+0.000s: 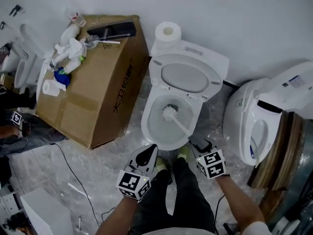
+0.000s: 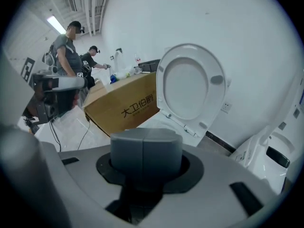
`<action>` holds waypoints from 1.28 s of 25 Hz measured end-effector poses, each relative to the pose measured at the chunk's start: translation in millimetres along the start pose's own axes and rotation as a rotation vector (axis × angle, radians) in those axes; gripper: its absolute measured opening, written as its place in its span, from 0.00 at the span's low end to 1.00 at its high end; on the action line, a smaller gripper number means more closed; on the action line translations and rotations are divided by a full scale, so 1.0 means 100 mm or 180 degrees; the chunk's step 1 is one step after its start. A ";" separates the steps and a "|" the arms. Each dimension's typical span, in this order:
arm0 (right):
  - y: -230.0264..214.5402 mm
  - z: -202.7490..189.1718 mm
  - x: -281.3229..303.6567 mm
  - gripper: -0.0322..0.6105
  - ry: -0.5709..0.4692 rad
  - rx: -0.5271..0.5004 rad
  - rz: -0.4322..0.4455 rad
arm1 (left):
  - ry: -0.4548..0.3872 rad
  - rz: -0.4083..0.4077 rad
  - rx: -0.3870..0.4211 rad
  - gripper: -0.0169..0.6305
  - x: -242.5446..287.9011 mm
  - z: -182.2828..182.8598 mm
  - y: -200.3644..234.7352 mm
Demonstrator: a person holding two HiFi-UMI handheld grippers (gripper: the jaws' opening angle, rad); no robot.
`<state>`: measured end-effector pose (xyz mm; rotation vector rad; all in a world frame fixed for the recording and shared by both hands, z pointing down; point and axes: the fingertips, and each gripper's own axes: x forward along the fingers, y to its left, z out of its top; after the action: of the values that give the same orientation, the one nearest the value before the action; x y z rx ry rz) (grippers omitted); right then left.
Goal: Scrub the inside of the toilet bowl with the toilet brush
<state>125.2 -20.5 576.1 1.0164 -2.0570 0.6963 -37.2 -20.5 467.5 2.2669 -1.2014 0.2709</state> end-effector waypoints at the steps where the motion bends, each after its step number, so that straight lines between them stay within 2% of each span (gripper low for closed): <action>1: 0.03 0.05 -0.14 0.29 -0.0024 0.0009 0.0020 | 0.0001 -0.0028 -0.0005 0.04 -0.06 0.08 -0.07; 7: 0.25 0.38 -1.01 0.29 -0.0213 -0.0023 0.0075 | -0.0017 -0.0109 -0.0071 0.04 -0.45 0.57 -0.46; 16: 0.60 1.00 -2.18 0.29 -0.0719 0.0110 0.0070 | -0.0112 -0.0187 0.0055 0.04 -0.95 1.24 -0.95; 20: 0.74 1.23 -2.57 0.29 -0.0948 0.0036 0.0062 | -0.0204 -0.0300 0.0190 0.04 -1.08 1.52 -1.15; 27: 0.97 1.60 -3.20 0.29 -0.1334 0.0017 0.0103 | -0.0379 -0.0418 0.0246 0.04 -1.31 1.94 -1.45; 32: 0.97 1.71 -3.42 0.29 -0.1514 -0.0072 0.0053 | -0.0535 -0.0467 0.0280 0.04 -1.38 2.15 -1.59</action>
<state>127.0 57.3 189.6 1.2433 -2.4717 0.4664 -4.7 26.4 172.3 2.4815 -1.1167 0.0799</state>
